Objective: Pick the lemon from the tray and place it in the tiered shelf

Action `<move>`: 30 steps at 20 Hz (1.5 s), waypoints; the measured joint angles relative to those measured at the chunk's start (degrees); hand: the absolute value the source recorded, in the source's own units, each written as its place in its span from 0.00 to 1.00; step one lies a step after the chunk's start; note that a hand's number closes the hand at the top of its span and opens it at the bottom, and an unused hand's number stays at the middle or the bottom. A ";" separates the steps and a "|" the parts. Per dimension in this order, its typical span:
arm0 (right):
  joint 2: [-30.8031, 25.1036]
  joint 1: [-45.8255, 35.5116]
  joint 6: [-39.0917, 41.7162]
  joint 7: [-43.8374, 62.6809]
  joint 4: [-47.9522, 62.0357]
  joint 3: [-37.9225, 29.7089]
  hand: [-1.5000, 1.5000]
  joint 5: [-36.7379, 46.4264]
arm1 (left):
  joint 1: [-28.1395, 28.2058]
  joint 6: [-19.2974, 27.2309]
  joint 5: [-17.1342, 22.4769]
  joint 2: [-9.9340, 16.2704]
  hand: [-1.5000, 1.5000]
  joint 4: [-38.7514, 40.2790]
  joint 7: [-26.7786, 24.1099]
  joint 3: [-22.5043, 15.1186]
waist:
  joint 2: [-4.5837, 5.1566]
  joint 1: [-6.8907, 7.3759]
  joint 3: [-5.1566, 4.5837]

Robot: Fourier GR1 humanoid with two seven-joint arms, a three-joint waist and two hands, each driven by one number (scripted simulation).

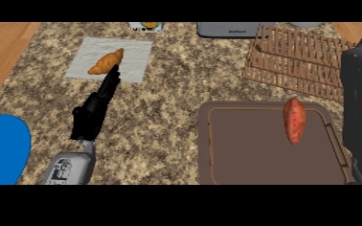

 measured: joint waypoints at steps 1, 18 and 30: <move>-0.32 -0.11 -2.00 -1.14 2.10 -0.35 1.00 -0.22 | -0.12 -0.26 0.13 0.09 0.50 -0.40 0.41 -0.02 | 0.02 0.06 0.02; -2.55 -0.20 -26.15 -14.72 16.36 -10.43 1.00 -16.82 | 1.37 -0.88 0.28 0.41 0.50 -1.48 -0.33 0.51 | 0.00 0.02 0.04; -6.08 4.79 -27.43 -4.68 19.14 -12.08 0.00 -8.43 | 0.38 -0.01 -0.80 -0.50 0.50 -0.56 0.02 0.01 | -0.09 -0.32 0.01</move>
